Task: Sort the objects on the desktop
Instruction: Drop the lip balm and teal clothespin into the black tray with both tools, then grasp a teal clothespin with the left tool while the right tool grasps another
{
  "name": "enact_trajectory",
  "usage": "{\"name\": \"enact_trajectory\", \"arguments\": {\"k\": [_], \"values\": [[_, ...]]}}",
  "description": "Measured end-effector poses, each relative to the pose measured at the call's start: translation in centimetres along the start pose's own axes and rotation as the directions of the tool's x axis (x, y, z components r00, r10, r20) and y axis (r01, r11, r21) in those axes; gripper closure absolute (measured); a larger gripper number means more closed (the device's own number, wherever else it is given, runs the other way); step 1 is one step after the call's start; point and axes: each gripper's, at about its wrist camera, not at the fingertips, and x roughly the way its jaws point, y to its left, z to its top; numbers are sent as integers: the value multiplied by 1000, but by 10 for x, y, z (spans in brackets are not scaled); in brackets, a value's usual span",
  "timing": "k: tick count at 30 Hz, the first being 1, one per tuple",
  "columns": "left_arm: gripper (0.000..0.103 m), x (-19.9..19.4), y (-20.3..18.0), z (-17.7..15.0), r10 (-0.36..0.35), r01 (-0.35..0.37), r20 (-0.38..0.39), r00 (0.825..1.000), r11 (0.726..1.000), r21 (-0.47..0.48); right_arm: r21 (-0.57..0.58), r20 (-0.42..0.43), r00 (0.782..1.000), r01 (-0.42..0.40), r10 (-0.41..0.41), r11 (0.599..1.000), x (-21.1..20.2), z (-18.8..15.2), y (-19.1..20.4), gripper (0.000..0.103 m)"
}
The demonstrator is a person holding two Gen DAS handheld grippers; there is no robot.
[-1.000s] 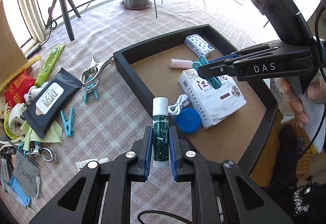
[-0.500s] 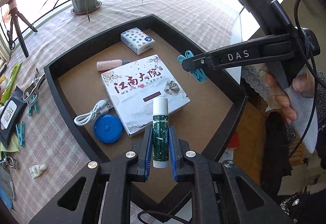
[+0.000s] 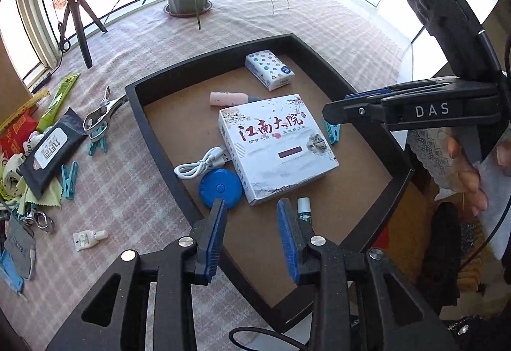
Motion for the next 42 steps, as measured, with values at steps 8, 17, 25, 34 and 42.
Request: {"name": "enact_trajectory", "arguments": {"k": [8, 17, 25, 34, 42], "values": [[72, -24, 91, -9, 105, -104, 7, 994, 989, -108, -50, 9, 995, -103, 104, 993, 9, 29, 78, 59], [74, -10, 183, -18, 151, -155, -34, 988, 966, -206, -98, -70, 981, -189, 183, 977, 76, 77, 179, 59], [74, 17, 213, -13, 89, -99, -62, 994, 975, -197, 15, -177, 974, -144, 144, 989, 168, 119, 207, 60], [74, 50, 223, 4, 34, -49, -88, 996, 985, -166, 86, -167, 985, -28, 42, 996, 207, 156, 195, 60], [74, 62, 230, 10, 50, -64, -90, 995, 985, -162, 52, -126, 992, 6, 1, 999, 208, 170, 198, 60]]}}
